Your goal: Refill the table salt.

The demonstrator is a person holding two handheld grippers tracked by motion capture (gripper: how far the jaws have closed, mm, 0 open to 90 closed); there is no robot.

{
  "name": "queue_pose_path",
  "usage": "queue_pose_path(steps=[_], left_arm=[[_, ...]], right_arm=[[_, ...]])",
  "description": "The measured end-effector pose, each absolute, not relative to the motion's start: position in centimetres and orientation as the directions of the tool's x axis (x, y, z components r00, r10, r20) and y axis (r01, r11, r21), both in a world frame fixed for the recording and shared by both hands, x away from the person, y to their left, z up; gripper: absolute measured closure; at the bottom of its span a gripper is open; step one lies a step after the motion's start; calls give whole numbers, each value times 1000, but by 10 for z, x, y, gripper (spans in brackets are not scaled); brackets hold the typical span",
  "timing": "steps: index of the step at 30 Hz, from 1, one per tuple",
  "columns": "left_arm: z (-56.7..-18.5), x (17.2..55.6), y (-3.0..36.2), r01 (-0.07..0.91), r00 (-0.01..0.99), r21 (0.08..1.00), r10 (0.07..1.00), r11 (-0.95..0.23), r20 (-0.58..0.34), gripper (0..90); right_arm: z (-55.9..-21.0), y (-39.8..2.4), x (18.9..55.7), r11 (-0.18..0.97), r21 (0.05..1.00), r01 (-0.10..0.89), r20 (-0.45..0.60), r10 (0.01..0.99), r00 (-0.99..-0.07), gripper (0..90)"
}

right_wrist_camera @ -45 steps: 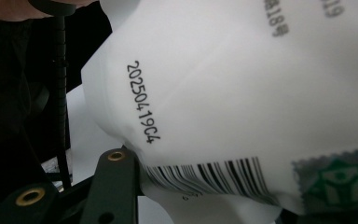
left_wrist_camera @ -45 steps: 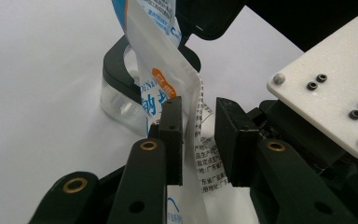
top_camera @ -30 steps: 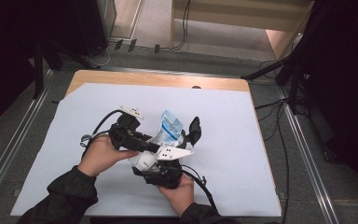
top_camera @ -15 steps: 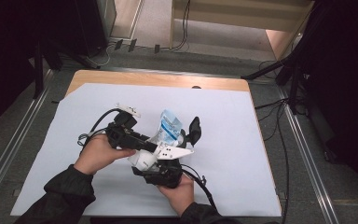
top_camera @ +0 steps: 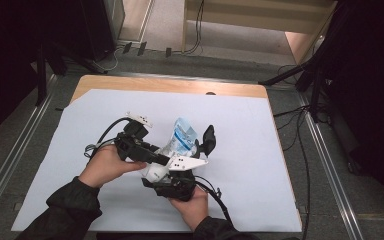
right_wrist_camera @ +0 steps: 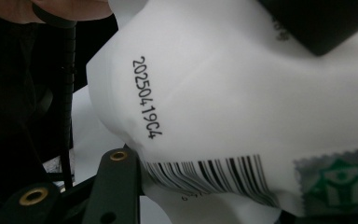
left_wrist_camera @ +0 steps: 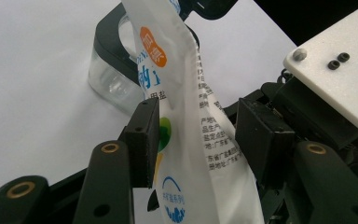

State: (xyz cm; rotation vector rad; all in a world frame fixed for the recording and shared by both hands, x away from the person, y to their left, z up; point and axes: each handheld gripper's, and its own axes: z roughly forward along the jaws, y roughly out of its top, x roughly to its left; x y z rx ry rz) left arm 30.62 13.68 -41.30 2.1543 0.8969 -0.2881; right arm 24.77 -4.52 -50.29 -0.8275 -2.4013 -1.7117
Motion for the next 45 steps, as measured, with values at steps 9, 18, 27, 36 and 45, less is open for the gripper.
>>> queue_pose_path(steps=[9, 18, 27, 36, 45], left_arm=[[-416, 307, 135, 685, 725, 555, 513, -472, -459, 448], [-412, 305, 136, 679, 729, 562, 527, -473, -437, 538], [-408, 302, 134, 671, 733, 563, 546, -482, -406, 608], [-403, 300, 135, 670, 732, 559, 559, -488, -389, 666], [-400, 298, 134, 681, 716, 550, 598, -485, -359, 683]], right_arm=[[-502, -45, 248, 229, 857, 461, 358, 378, -854, 597], [-501, -43, 251, 231, 839, 493, 393, 369, -842, 596], [-501, -41, 252, 240, 826, 510, 408, 370, -835, 600], [-500, -38, 251, 237, 822, 517, 412, 378, -829, 587], [-498, -36, 244, 269, 833, 483, 340, 440, -831, 526]])
